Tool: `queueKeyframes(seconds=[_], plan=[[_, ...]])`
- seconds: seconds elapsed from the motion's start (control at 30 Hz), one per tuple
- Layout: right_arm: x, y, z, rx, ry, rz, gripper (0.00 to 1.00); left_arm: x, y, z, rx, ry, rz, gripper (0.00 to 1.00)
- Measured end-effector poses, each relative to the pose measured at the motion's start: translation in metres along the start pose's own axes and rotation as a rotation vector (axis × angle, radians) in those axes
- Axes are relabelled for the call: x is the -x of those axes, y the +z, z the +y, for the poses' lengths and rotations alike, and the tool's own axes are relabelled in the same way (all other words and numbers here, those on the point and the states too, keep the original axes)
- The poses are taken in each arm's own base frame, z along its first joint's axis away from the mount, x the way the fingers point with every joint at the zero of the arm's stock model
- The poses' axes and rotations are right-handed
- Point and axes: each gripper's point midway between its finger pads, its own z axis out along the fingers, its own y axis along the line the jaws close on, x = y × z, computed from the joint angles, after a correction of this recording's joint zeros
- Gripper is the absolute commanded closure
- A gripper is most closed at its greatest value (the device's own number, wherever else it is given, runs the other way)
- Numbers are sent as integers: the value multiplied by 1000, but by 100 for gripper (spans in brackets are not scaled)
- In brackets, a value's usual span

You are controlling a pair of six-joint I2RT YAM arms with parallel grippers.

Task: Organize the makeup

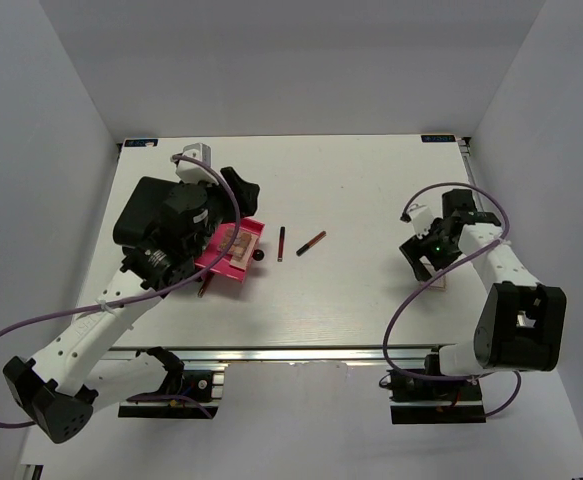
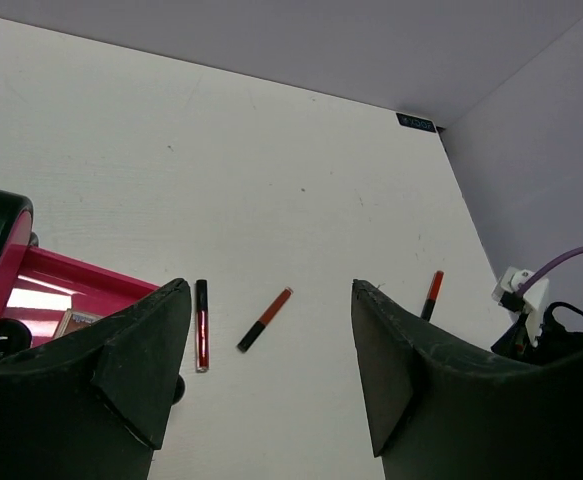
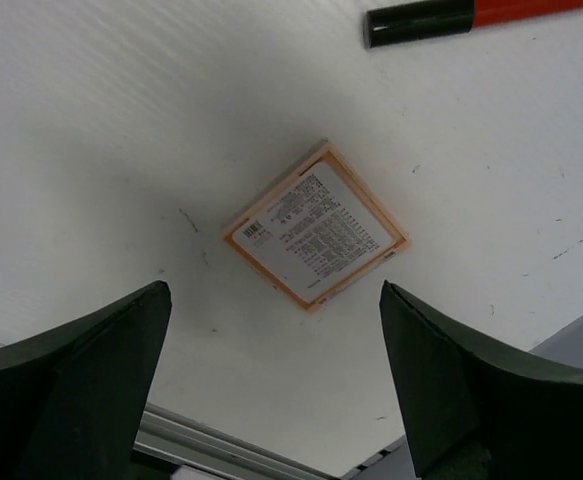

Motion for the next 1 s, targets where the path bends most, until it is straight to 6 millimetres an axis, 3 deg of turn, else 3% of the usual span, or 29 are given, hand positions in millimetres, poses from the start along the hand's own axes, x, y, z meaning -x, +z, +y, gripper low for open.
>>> queueKeyframes(seconds=[0.2, 0.43, 0.6, 1.0], plan=[[-14, 1, -8, 90, -335, -2, 11, -1, 1, 4, 1, -20, -4, 25], [-28, 25, -4, 187, -652, -25, 11, -6, 3, 7, 11, -38, 6, 25], [-22, 54, -17, 199, -714, -25, 11, -8, 6, 11, 23, -37, 14, 25], [-7, 63, -34, 190, -715, -24, 12, -13, 10, 15, 40, -37, 31, 25]])
